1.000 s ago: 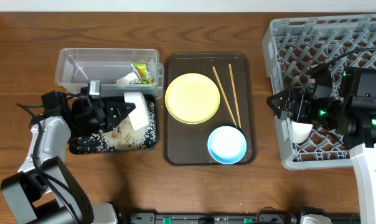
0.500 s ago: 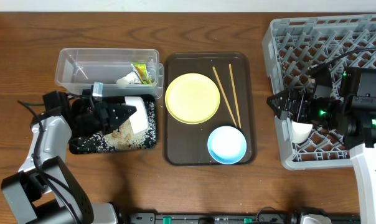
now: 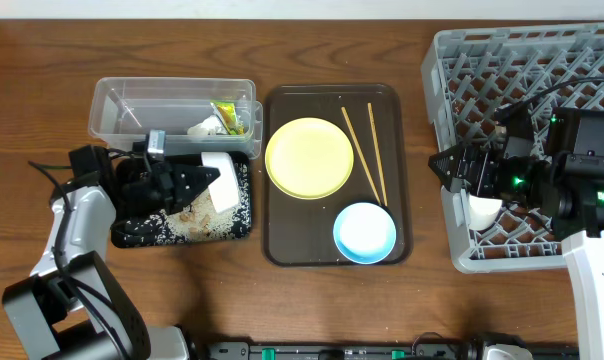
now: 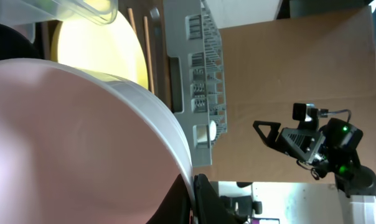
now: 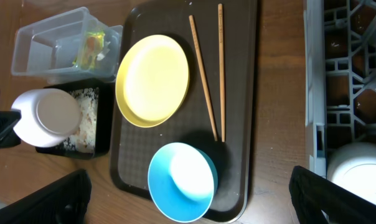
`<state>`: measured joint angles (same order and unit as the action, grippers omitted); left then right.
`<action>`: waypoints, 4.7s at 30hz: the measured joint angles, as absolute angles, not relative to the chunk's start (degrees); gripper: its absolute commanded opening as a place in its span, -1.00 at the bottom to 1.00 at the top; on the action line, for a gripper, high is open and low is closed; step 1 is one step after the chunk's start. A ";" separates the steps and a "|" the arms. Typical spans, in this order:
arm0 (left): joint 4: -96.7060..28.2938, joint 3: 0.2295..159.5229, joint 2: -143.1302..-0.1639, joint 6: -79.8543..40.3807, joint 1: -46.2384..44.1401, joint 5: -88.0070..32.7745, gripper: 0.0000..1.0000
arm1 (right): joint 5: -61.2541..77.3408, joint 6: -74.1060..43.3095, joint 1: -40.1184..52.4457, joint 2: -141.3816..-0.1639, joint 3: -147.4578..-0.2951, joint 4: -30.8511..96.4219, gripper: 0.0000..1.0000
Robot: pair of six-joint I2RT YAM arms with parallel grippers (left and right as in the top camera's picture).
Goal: Sort waste into correct bins and load items into the dishwasher rack
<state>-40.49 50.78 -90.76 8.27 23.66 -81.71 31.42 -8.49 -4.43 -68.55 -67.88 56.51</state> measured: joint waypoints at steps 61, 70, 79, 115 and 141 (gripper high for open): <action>-26.37 51.37 -58.19 -17.78 -39.11 1.58 0.73 | 31.27 -8.49 -4.43 -68.55 -67.88 56.51 0.99; -28.82 51.42 -47.53 -15.99 -39.11 15.97 0.76 | 31.27 -8.49 -4.40 -68.55 -67.88 56.51 0.98; -27.86 48.16 -39.22 -10.63 -27.22 17.28 0.77 | 31.24 -8.49 -4.43 -68.55 -67.88 56.51 0.99; -2.85 1.87 -0.64 -5.52 0.71 -4.36 0.81 | 31.24 -8.49 -4.43 -68.58 -67.88 56.53 0.99; -2.76 1.85 -0.64 -5.52 0.71 -4.36 0.83 | 31.55 -19.84 0.93 -69.04 -67.85 51.66 0.60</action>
<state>-2.76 1.85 -0.64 -5.52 0.71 -4.36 31.55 -19.84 0.93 -69.04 -67.85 51.66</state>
